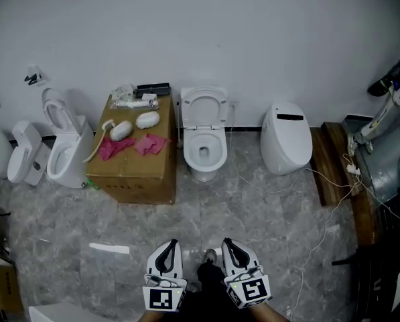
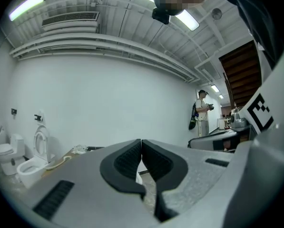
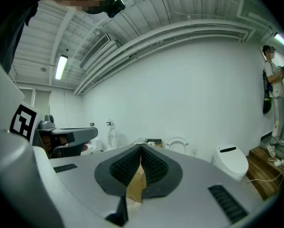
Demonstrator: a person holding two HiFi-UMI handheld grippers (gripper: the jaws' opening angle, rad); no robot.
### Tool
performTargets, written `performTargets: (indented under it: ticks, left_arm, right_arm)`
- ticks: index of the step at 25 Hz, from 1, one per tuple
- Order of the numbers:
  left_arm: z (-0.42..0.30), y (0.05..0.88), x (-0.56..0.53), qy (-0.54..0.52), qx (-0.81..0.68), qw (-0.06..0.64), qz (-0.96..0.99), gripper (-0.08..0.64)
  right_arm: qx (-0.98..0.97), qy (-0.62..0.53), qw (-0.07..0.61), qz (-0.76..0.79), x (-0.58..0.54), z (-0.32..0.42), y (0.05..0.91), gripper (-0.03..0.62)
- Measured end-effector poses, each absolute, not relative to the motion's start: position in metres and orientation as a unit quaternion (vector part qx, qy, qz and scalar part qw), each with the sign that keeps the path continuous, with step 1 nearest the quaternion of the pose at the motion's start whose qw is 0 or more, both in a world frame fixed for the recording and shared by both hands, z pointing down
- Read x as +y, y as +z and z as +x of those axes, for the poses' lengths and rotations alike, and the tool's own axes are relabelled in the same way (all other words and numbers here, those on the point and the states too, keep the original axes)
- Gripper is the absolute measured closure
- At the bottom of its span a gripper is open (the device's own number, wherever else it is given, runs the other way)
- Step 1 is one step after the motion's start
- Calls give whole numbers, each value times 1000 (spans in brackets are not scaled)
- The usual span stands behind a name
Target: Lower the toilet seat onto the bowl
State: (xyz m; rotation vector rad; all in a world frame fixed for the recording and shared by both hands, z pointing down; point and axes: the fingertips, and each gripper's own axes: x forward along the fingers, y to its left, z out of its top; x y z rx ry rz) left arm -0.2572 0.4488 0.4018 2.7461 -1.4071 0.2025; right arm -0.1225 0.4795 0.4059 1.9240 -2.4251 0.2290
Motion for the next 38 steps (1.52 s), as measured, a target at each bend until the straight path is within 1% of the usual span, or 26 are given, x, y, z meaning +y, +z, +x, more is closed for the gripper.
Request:
performTargets:
  ticks: [5,10,18,25,30,32,38]
  left_arm:
    - [-209,367,393,-2,-454,11,891,551]
    - [-185,357,362,-21,-455,2,890,551]
    - [-162,371,334,3,-458,7,889,551]
    - [-140,382,277,11,-444,17,896,551]
    - [-120,385,224,6,-427,30,904,551]
    - [-115,385,194,10,-424,24,905,550]
    - [-120,383,98,8,-425,35,904,550]
  right_arm:
    - [-789,68,15,611,427,-87,393,565]
    - [-793,66,18,605,394,-63,397,565]
    - [-789,85,16,608,369,-36,408,565]
    - [-783,86,20,616,322,-19,413,565]
    - [-779,86,24,620,270,-8,412,565]
    - [-778,83,27,622,239,-3,413,565]
    - [-776,78,45,624,149,-5,412,565]
